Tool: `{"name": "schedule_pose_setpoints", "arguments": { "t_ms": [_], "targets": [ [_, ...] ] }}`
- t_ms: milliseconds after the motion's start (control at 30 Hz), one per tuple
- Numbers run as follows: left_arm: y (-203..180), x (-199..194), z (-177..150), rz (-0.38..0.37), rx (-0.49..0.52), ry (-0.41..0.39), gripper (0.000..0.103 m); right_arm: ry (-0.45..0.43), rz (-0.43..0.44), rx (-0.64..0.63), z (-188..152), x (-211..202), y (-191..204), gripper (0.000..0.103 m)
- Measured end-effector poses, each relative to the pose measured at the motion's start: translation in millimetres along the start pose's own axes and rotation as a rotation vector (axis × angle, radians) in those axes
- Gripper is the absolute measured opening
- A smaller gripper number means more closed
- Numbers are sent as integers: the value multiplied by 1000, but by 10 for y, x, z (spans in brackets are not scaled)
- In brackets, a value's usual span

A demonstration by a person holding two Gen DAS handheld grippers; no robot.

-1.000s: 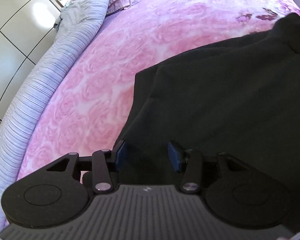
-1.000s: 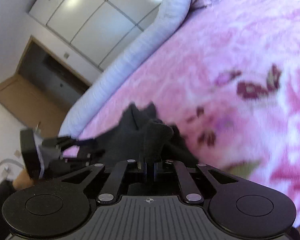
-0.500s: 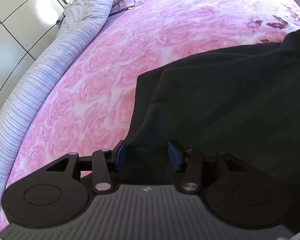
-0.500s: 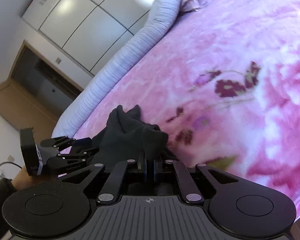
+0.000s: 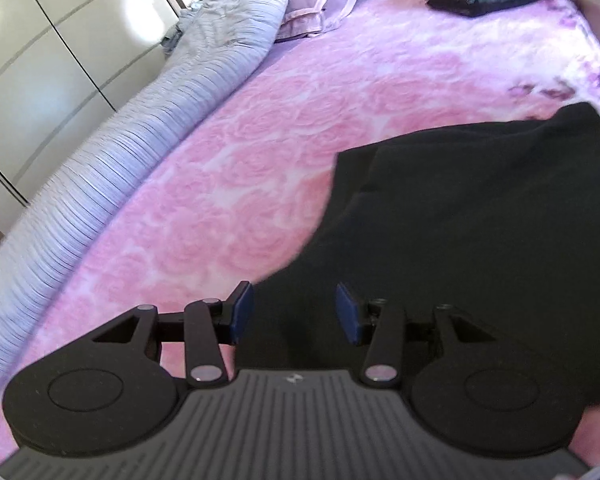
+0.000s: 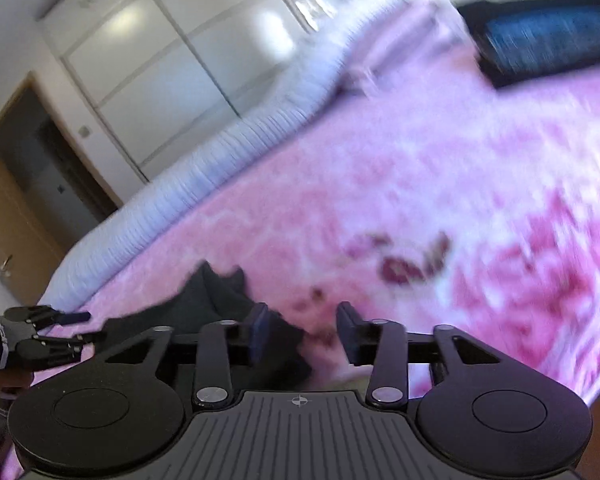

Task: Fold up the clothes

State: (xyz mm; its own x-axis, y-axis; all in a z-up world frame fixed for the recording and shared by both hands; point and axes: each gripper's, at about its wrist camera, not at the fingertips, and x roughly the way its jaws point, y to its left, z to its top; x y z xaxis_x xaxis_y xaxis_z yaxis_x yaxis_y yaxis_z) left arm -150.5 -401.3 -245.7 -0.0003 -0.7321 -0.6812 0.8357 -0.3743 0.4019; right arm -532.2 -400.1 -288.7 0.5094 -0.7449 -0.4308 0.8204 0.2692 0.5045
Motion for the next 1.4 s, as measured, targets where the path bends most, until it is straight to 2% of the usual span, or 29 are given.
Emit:
{"name": "schedule_pose_setpoints", "arguments": {
  "t_ms": [33, 100, 167, 200, 267, 333, 367, 433, 500, 567, 600, 667, 767, 900, 1033, 1100, 1167, 1233, 1267, 1333, 1400],
  "targets": [
    [-21, 26, -27, -17, -4, 10, 42, 6, 36, -39, 8, 26, 90, 43],
    [-79, 137, -94, -31, 13, 35, 42, 77, 116, -114, 7, 225, 287, 43],
    [-137, 272, -168, -16, 32, 52, 43, 151, 188, -188, 1, 440, 480, 42],
    [-137, 327, -201, -4, 22, 44, 43, 194, 192, -218, -20, 606, 552, 42],
    [-74, 409, -209, 0, -18, 28, 44, 242, 174, -274, -57, 891, 629, 36],
    [2, 494, -209, -1, -52, 16, 47, 289, 124, -351, -77, 1202, 665, 21],
    [41, 538, -205, -7, -63, 12, 48, 279, 106, -372, -66, 1293, 657, 16],
    [111, 622, -187, -22, -75, 5, 50, 270, 75, -399, 6, 1437, 591, 16],
    [151, 681, -176, -24, -81, -2, 58, 289, 72, -369, 84, 1564, 510, 16],
    [200, 684, -179, -35, -109, -2, 60, 280, 3, -392, 124, 1583, 472, 18],
    [226, 683, -181, -40, -123, -2, 60, 277, -21, -395, 144, 1588, 445, 24],
    [285, 602, -199, -41, -153, -3, 58, 283, -19, -340, 175, 1512, 374, 24],
    [308, 345, -287, 9, -134, -9, 56, 235, -19, -401, 156, 1152, 539, 24],
    [260, -17, -449, 48, -92, -20, 51, 217, 73, -411, 14, 678, 751, 25],
    [103, -301, -510, 27, -94, -67, 51, 256, 203, -416, -327, 411, 971, 25],
    [6, -314, -497, 1, -98, -74, 51, 290, 232, -425, -518, 395, 1049, 25],
    [-91, -235, -486, -29, -99, -57, 51, 333, 221, -424, -677, 429, 1051, 27],
    [-179, -65, -507, -57, -77, 4, 50, 367, 213, -391, -687, 453, 1008, 27],
    [-177, -54, -504, -57, -83, -1, 50, 369, 216, -377, -652, 439, 992, 27],
    [-172, -35, -499, -58, -95, -11, 49, 336, 207, -394, -521, 356, 996, 27],
    [-138, -24, -475, -61, -123, -24, 49, 267, 178, -422, -417, 244, 932, 27]
  ]
}}
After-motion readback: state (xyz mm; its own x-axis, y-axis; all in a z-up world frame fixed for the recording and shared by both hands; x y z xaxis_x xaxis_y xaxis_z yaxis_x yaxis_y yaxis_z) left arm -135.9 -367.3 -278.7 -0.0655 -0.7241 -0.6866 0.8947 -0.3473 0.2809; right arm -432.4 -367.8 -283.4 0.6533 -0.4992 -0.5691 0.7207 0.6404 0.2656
